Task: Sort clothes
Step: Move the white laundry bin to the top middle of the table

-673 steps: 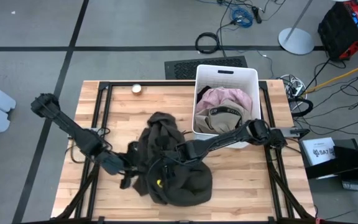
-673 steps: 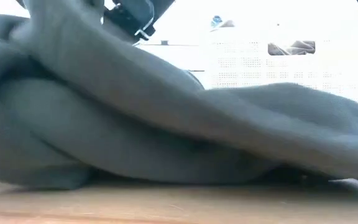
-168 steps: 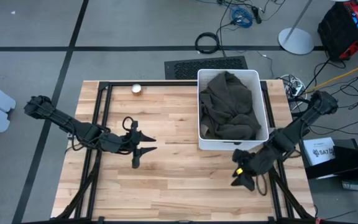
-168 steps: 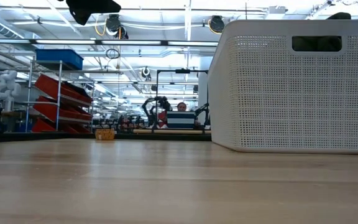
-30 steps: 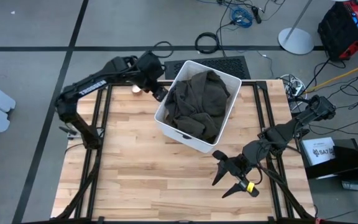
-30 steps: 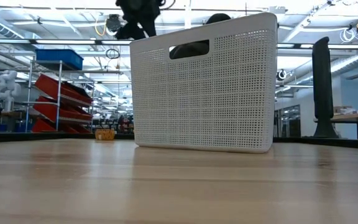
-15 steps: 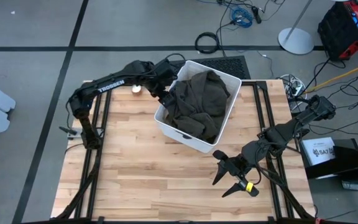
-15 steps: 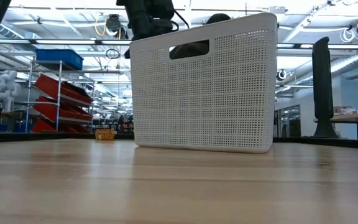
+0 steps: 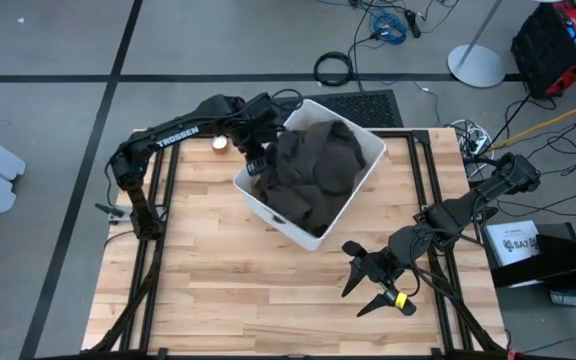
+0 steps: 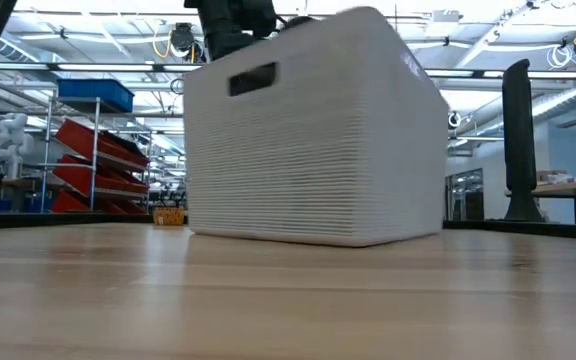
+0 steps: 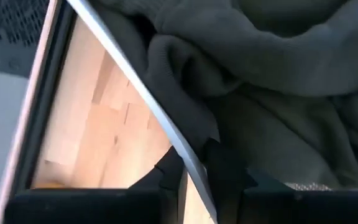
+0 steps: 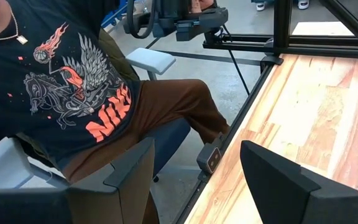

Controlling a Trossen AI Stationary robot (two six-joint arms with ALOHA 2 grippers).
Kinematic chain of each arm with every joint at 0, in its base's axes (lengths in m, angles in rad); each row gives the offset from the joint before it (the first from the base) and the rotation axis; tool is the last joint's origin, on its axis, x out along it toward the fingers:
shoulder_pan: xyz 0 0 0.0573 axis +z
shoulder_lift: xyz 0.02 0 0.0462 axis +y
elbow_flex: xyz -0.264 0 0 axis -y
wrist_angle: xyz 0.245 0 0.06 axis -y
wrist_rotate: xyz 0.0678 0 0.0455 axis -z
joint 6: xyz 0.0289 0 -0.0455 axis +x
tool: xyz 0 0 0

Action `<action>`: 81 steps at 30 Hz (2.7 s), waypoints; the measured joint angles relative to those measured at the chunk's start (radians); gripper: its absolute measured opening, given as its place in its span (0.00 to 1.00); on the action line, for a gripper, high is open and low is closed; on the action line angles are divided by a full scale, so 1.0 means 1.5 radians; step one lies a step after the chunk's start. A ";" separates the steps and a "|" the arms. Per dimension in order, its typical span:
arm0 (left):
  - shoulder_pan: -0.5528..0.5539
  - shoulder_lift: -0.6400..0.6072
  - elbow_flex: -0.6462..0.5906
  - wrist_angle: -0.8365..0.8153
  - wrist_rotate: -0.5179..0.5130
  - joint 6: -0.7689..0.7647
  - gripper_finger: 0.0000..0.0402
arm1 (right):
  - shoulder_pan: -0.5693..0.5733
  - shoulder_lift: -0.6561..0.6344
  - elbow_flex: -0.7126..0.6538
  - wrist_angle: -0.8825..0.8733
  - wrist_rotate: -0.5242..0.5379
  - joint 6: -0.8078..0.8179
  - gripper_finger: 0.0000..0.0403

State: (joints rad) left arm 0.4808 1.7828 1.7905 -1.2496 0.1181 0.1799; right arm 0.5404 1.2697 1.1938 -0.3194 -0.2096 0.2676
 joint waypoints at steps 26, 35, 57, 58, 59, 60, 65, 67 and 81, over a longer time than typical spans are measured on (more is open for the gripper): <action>-0.021 0.002 -0.003 -0.020 -0.091 0.258 0.23 | 0.000 0.000 0.000 -0.001 0.000 -0.012 0.56; -0.034 0.003 0.090 -0.098 -0.127 0.207 0.46 | -0.007 0.000 0.000 -0.001 0.000 -0.012 0.56; -0.253 -0.268 0.213 -0.189 0.065 -0.190 0.49 | -0.007 0.004 -0.001 -0.004 0.024 -0.018 0.56; -0.287 -0.291 0.188 -0.168 0.050 -0.219 0.49 | -0.008 0.004 -0.001 -0.005 0.024 -0.018 0.56; -0.321 -0.315 0.158 -0.142 0.040 -0.248 0.49 | -0.011 0.006 -0.001 -0.004 0.024 -0.019 0.56; -0.353 -0.338 0.127 -0.109 0.036 -0.274 0.49 | -0.014 0.007 -0.001 -0.003 0.023 -0.020 0.56; -0.495 -0.426 -0.072 0.120 0.033 -0.347 0.49 | -0.031 0.012 -0.001 0.000 0.024 -0.020 0.56; -0.540 -0.443 -0.157 0.205 0.032 -0.364 0.49 | -0.038 0.013 -0.001 -0.001 0.024 -0.020 0.56; -0.708 -0.389 -0.387 0.295 -0.011 -0.518 0.49 | -0.114 0.074 -0.001 -0.054 0.013 0.055 0.56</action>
State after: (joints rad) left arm -0.5815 1.1993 1.2097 -0.8065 0.1017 -0.5975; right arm 0.3691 1.3806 1.1931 -0.4008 -0.1898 0.3494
